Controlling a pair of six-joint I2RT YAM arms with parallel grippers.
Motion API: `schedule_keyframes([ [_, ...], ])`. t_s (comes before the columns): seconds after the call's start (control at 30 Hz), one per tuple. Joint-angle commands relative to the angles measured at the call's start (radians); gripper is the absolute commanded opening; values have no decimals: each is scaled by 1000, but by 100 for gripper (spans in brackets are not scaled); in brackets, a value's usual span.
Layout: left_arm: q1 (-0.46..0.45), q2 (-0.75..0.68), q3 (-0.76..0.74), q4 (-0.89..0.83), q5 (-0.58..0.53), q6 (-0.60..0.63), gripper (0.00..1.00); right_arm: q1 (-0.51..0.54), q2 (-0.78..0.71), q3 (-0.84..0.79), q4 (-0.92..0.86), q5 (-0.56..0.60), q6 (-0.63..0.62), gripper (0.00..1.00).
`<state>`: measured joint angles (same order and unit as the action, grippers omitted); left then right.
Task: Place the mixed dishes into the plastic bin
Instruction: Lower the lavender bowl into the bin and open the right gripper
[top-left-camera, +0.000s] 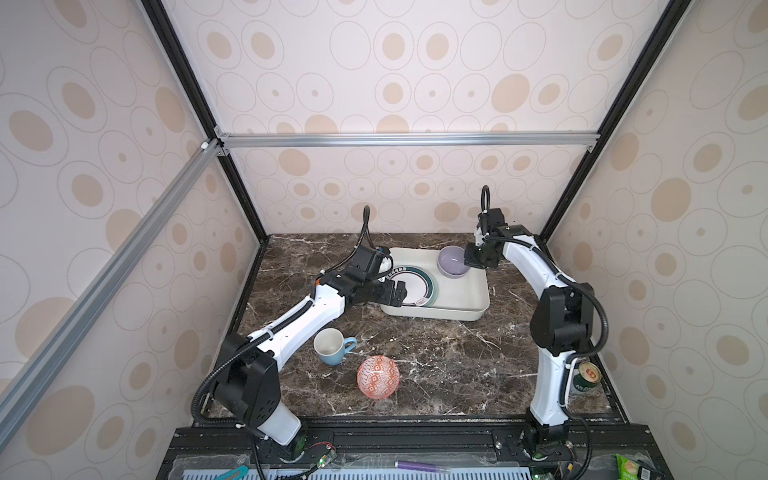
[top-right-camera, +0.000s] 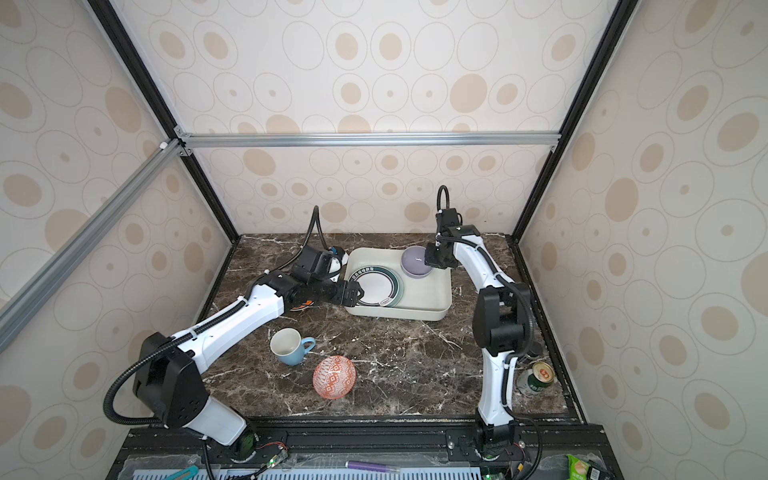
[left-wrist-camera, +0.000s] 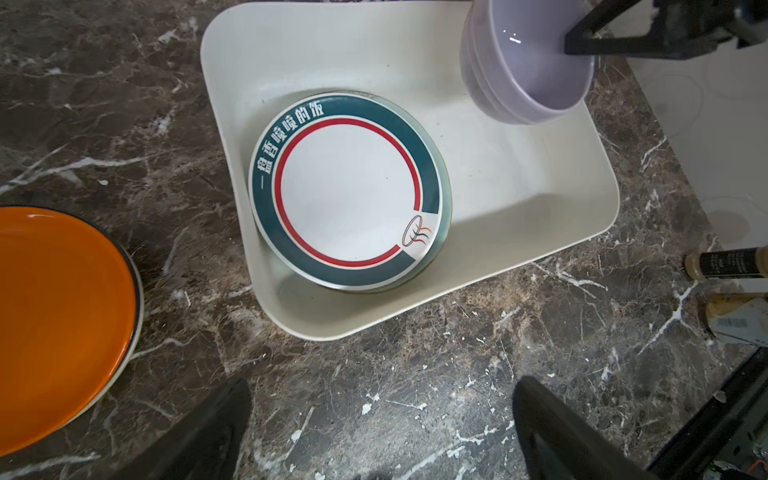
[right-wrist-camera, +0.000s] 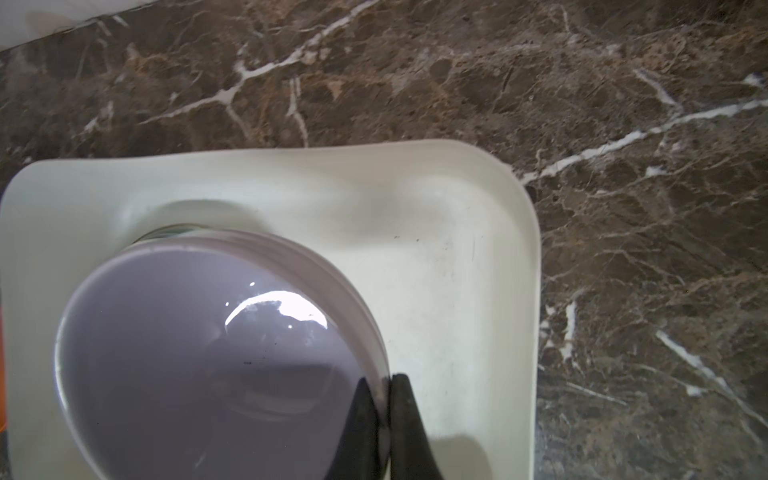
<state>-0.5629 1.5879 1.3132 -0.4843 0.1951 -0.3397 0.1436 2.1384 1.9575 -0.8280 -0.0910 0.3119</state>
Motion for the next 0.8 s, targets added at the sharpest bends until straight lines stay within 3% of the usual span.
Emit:
schedule_keyframes([
  [0.0,-3,27,55,16,16,51,99,-34,58,104,-37,-34,-17,3],
  [0.3,-3,87,54,35,38,60,99,-66,142,153,-49,4,-36,6],
  [0.57,-4,63,39,33,39,56,99,-67,134,135,-51,-8,-36,29],
  [0.77,-4,-1,-13,27,14,41,99,-66,56,100,-63,-15,-41,33],
])
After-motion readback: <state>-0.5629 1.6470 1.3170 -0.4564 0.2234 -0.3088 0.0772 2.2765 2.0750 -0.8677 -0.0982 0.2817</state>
